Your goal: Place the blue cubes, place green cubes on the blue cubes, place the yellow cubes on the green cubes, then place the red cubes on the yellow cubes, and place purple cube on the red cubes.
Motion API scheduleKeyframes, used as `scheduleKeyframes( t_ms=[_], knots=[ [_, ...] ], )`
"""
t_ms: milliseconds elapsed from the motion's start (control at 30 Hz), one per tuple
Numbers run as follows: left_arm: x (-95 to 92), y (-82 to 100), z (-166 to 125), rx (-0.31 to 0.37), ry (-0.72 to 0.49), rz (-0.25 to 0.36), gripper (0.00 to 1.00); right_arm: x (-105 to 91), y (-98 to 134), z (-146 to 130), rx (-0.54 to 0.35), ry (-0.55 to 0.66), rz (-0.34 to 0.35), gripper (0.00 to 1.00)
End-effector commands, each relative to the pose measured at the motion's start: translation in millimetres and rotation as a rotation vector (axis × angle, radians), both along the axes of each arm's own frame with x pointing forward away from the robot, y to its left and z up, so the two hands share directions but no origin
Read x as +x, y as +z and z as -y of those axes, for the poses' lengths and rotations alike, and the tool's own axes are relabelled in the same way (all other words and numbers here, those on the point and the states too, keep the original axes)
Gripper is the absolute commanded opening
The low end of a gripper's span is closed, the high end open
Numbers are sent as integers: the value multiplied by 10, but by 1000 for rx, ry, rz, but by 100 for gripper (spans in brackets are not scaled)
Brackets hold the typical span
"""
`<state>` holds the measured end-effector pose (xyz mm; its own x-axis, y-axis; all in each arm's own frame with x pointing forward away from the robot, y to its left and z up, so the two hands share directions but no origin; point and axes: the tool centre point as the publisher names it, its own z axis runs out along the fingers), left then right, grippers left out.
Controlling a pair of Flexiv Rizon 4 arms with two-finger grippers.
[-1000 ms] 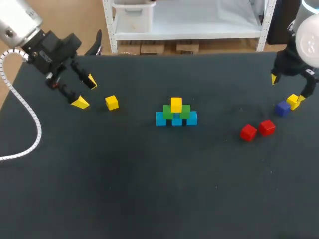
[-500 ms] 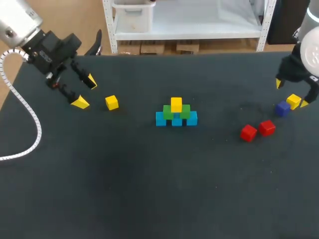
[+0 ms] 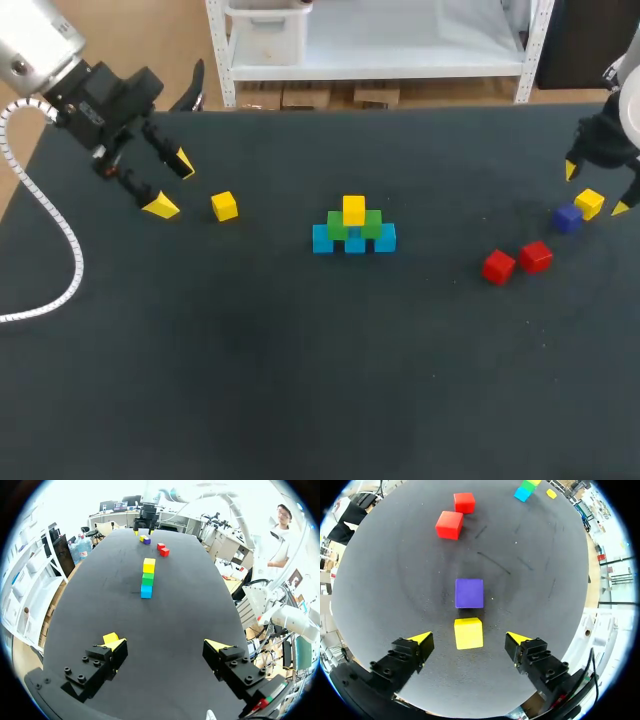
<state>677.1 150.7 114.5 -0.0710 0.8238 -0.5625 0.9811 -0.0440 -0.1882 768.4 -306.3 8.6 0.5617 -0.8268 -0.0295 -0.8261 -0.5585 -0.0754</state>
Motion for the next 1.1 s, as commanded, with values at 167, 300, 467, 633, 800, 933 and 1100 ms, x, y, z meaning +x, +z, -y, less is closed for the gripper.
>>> scheduleKeyframes(
  t_ms=[167, 300, 467, 633, 800, 933, 1100],
  knots=[
    [12, -4, -4, -1, -3, 0, 100, 112, -61, 23, 15, 26, -21, 73],
    [12, -4, -4, -1, -3, 0, 100, 114, -69, 23, 17, 37, -26, 72],
    [12, -4, -4, -1, -3, 0, 100, 105, -103, 22, 23, 48, -40, 63],
    [12, -4, -4, -1, -3, 0, 100, 73, -122, -8, 33, 61, -49, 58],
    [12, -4, -4, -1, -3, 0, 100, 18, -171, -51, 49, 61, -55, 56],
    [12, -4, -4, -1, -3, 0, 100, 6, -181, -53, 49, 59, -59, 48],
    [12, -4, -4, -1, -3, 0, 100, -6, -172, -31, 46, 54, -58, 48]
  ],
)
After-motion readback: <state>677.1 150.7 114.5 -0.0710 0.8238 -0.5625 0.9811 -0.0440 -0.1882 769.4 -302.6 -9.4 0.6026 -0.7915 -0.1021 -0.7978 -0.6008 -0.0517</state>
